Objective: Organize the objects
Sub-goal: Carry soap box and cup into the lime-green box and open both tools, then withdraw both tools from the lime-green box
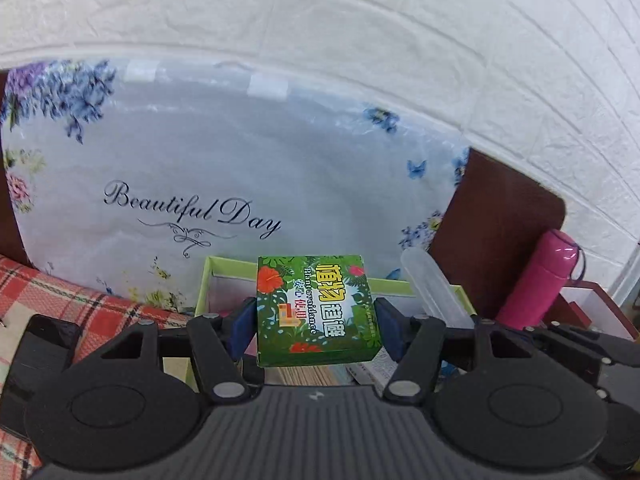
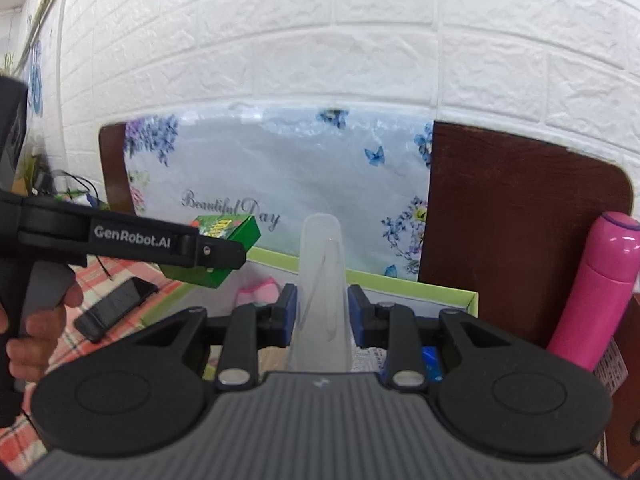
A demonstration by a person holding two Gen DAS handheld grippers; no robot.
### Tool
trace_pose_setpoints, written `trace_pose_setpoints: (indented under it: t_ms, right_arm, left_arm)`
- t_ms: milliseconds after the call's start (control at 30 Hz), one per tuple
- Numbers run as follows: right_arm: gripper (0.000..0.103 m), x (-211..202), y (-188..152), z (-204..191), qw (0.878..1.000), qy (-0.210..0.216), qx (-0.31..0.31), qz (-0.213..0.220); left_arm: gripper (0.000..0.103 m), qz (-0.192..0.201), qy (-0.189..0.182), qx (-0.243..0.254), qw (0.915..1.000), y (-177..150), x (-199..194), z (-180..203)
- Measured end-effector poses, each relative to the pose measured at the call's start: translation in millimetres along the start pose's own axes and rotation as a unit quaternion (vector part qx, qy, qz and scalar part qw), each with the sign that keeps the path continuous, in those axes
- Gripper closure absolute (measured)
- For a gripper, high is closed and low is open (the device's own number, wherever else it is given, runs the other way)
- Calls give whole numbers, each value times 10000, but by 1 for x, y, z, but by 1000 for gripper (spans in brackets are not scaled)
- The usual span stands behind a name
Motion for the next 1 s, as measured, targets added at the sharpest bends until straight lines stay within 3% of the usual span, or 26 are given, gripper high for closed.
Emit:
trace_pose_setpoints:
  t_ms: [133, 167, 200, 233, 267, 367, 567, 700, 1000]
  right_arm:
    - [76, 31, -18, -3, 9997, -33, 55, -216]
    - [67, 38, -25, -4, 9995, -17, 28, -321]
    - [57, 46, -33, -4, 9988, -30, -23, -490]
    - [37, 50, -40, -5, 9982, -102, -68, -592]
    - [36, 49, -45, -4, 9981, -126, -105, -586]
    - [28, 35, -46, 4, 9991, -74, 73, -411]
    - [6, -20, -26, 25, 9990, -205, 344, 220]
    - [2, -55, -22, 33, 9979, -317, 366, 436]
    - [0, -130, -44, 35, 9971, -465, 360, 476]
  left_arm:
    - [35, -113, 80, -22, 9999, -13, 24, -14]
    - [27, -288, 79, -64, 9995, -18, 33, -18]
    - [25, -460, 170, -112, 9987, -24, 39, -23]
    - [25, -593, 337, -138, 9976, -31, 43, -27]
    - [26, -632, 465, -42, 9969, -35, 44, -28]
    - [25, -524, 472, 313, 9970, -40, 34, -20]
    - [25, -297, 611, 387, 9969, -31, 2, 2]
    - [25, -264, 628, 415, 9968, -34, -21, 23]
    - [25, -197, 411, 463, 9979, -65, -70, 58]
Point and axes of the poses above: each gripper's, at about its wrist camera, not at the fingertips, and x roughly the way its jaws point, z to its right, y to its top, the point moved 6 cm from there along x, roughly the way its jaws point, and after that the axes turned 13 degrees about -y, right-handed, at the moved point
